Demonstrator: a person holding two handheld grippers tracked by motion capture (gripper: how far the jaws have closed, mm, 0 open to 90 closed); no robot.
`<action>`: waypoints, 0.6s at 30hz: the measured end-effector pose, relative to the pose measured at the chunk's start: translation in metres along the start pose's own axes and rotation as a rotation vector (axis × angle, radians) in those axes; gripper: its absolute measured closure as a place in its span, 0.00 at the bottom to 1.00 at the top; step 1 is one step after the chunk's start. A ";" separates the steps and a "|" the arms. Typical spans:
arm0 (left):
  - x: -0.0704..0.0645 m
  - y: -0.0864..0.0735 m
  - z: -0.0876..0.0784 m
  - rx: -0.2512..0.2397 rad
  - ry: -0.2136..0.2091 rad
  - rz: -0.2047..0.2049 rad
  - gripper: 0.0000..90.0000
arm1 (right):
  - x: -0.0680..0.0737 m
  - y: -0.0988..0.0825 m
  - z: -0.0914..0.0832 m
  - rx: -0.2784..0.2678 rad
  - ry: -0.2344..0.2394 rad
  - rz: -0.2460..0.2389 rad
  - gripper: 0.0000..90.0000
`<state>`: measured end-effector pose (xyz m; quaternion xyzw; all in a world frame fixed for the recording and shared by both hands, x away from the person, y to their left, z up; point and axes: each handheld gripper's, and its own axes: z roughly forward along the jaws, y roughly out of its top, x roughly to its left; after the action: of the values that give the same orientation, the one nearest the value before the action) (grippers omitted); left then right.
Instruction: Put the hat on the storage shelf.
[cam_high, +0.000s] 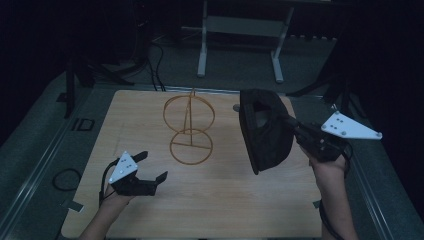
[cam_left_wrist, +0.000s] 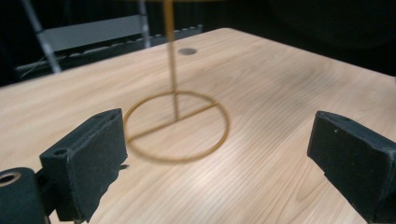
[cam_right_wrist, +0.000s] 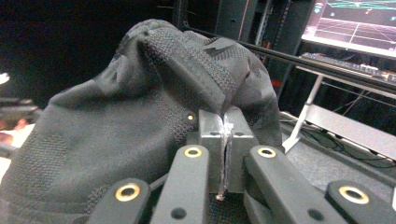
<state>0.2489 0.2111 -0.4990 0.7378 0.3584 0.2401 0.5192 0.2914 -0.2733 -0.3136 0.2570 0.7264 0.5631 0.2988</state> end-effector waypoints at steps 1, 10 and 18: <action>0.003 -0.006 -0.003 -0.003 0.009 -0.011 0.06 | -0.002 0.003 0.003 0.001 -0.008 0.000 0.99; 0.015 -0.040 -0.018 0.034 0.072 -0.056 0.06 | -0.009 0.026 0.033 0.004 -0.029 0.001 0.99; 0.021 -0.053 -0.024 0.018 0.153 -0.077 0.06 | -0.008 0.044 0.070 0.028 -0.034 -0.010 0.99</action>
<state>0.2295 0.2522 -0.5404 0.7078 0.4270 0.2723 0.4925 0.3491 -0.2219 -0.2824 0.2670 0.7303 0.5468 0.3106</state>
